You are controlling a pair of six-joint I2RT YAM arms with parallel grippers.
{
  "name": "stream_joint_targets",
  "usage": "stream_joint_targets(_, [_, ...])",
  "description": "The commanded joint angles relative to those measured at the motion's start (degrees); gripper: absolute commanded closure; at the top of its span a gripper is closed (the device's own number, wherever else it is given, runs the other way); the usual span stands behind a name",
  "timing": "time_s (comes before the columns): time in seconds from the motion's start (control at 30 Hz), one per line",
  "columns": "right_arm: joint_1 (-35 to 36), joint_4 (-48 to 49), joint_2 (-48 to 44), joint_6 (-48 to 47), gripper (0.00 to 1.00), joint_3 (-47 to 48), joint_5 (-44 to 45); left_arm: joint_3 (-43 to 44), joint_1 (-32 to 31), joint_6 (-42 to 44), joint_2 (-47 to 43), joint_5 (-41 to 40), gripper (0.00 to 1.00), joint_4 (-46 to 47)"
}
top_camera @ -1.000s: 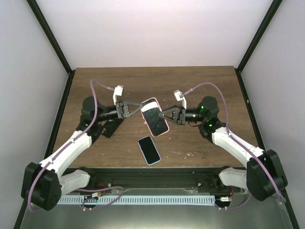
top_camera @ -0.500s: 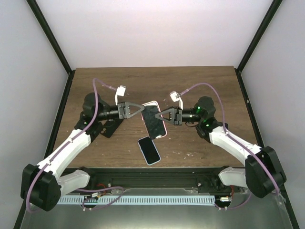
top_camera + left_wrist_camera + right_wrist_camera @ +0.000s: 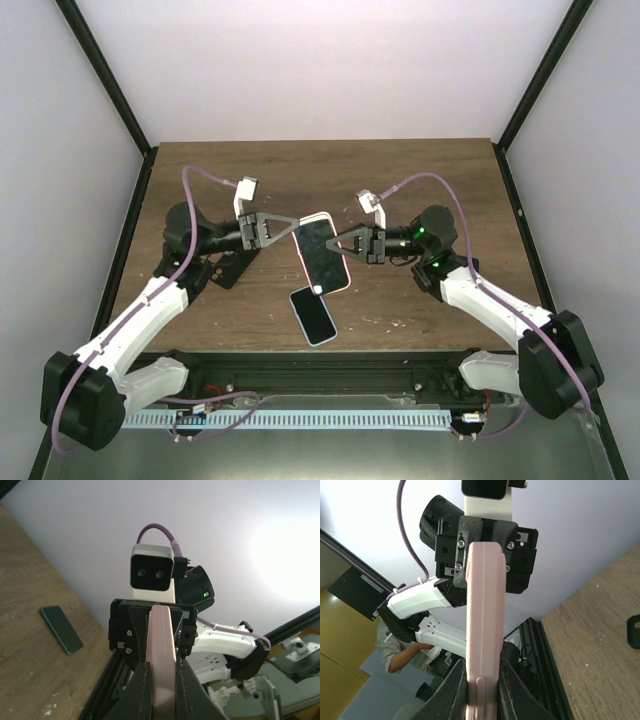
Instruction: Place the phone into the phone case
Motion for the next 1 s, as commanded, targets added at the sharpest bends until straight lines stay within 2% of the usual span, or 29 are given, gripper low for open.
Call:
stream_joint_targets(0.0, [0.58,3.52,-1.02,0.57,0.96,1.17,0.19,-0.28,-0.16,-0.56,0.29,0.75,1.0,3.18])
stream_joint_targets(0.1, [0.89,3.0,-0.59,0.45,0.8,1.04,0.69,1.49,-0.16,4.58,0.35,-0.16,1.0,-3.55])
stream_joint_targets(0.17, [1.11,2.99,-0.31,0.38,0.77,0.85,1.08,3.94,-0.36,10.85,-0.13,-1.92,1.0,-11.84])
stream_joint_targets(0.23, [1.2,2.71,-0.04,0.43,0.83,1.05,1.44,5.09,-0.42,13.43,-0.45,-3.01,1.0,-16.21])
stream_joint_targets(0.3, [1.22,2.39,0.04,0.45,0.95,1.28,2.02,5.85,-0.42,13.86,-0.41,-3.15,0.96,-17.63])
stream_joint_targets(0.33, [1.24,2.52,-0.02,0.51,0.99,1.36,2.5,6.18,-0.42,13.74,-0.44,-3.05,0.86,-17.93])
stream_joint_targets(0.4, [1.33,2.61,-0.45,0.64,0.99,1.61,3.8,6.2,-0.42,12.68,-0.83,-2.68,0.59,-17.5])
stream_joint_targets(0.47, [1.28,2.51,-0.93,0.81,0.99,2.2,5.46,5.41,-0.42,11.17,-1.52,-2.49,0.46,-16.06])
stream_joint_targets(0.53, [1.29,2.38,-1.26,0.82,0.99,2.87,7.48,3.94,-0.46,9.25,-2.16,-2.21,0.39,-14.32])
stream_joint_targets(0.67, [1.3,3.16,-1.4,1.28,0.99,3.88,12.54,0.33,-0.6,6.97,-2.54,-1.5,0.36,-11.26])
stream_joint_targets(0.97, [1.27,2.32,-1.72,0.14,0.99,6.15,24.53,-4.07,-3.85,6.2,-3.0,-1.23,0.37,-10.32])
